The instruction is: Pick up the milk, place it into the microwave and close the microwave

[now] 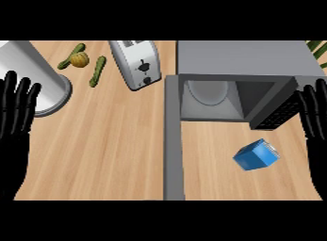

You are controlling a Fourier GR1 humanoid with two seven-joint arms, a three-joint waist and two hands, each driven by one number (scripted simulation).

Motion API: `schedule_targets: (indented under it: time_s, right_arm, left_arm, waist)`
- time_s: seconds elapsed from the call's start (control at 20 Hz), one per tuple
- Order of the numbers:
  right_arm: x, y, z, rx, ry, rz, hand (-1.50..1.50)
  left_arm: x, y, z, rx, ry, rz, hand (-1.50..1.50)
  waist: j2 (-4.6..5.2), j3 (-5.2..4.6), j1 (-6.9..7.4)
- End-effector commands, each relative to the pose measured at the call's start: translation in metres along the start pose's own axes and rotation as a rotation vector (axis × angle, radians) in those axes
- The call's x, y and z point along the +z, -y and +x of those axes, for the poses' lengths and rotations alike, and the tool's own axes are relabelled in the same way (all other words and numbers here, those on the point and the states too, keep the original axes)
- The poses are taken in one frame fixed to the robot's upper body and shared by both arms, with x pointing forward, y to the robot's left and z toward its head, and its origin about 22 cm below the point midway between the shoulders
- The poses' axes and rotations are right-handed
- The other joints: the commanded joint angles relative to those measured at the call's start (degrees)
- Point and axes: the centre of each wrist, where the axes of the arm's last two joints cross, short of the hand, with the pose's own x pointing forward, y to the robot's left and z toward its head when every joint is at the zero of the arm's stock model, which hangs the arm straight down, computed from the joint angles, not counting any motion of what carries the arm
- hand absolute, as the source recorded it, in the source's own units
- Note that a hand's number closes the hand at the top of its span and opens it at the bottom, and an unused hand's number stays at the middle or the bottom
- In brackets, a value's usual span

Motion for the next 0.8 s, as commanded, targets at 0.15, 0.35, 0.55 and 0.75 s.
schedule_targets:
  time_s: [0.15, 0.35, 0.55, 0.75]
  right_arm:
    - [0.033, 0.032, 0.017, -0.046, 0.097, 0.085, -1.5]
    - [0.045, 0.034, 0.005, -0.17, -0.031, 0.165, -1.5]
    - [0.08, 0.065, 0.006, -0.163, -0.038, 0.164, -1.5]
    - [0.11, 0.064, 0.009, -0.17, -0.064, 0.156, -1.5]
  left_arm:
    - [0.002, -0.025, 0.002, -0.001, 0.018, -0.045, -1.5]
    - [0.012, 0.002, -0.024, 0.179, -0.164, -0.03, -1.5]
    - [0.026, 0.029, -0.019, 0.194, -0.164, -0.034, -1.5]
    - [0.027, 0.034, -0.014, 0.204, -0.182, -0.025, -1.5]
  waist:
    - [3.23, 0.0, -1.92]
    - [3.32, 0.02, -2.17]
    - [3.21, 0.02, -2.0]
    - [3.21, 0.0, -1.95]
